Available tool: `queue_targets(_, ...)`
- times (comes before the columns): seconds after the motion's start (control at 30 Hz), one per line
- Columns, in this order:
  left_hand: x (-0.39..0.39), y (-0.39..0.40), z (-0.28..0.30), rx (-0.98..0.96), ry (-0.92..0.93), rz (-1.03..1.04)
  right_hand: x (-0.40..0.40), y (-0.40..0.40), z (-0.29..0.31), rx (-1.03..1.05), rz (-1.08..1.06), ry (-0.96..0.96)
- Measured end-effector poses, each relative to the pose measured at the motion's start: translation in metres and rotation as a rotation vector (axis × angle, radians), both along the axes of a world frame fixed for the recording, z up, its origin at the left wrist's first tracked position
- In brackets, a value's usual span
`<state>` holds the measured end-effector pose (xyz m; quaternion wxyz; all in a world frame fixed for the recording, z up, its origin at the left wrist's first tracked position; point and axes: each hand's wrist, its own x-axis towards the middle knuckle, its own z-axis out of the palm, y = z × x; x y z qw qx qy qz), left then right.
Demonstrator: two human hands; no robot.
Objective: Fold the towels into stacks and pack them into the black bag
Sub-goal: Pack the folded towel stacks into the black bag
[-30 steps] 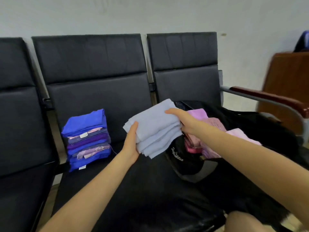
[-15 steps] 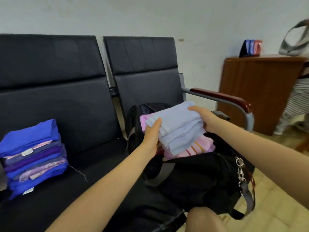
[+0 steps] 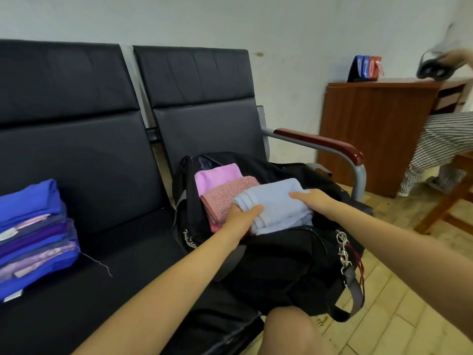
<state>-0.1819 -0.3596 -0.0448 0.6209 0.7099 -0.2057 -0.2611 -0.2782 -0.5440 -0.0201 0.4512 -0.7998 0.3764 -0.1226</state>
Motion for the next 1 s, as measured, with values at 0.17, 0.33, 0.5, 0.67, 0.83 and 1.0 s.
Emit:
queue_targets(0.17,0.004,0.009,0.009,0.037,0.164,0.038,-0.007,0.016,0.015,-0.625,-0.051,0.033)
queue_targets(0.33,0.037,0.064,0.030,0.004,0.208,0.162,0.009,0.055,0.034,-0.755,0.038,-0.262)
queue_targets(0.5,0.079,0.134,0.047,0.047,0.076,0.364,0.064,0.138,0.046,-0.617,0.291,-0.265)
queue_targets(0.67,0.115,0.224,0.060,0.069,0.036,0.482,0.129,0.228,0.030,-0.215,0.503,-0.356)
queue_targets(0.83,0.152,0.334,0.072,-0.061,0.063,0.702,0.187,0.308,0.017,0.029,0.581,-0.322)
queue_targets(1.0,0.192,0.406,0.063,-0.037,0.036,0.859,0.237,0.371,0.016,0.240,0.539,-0.312)
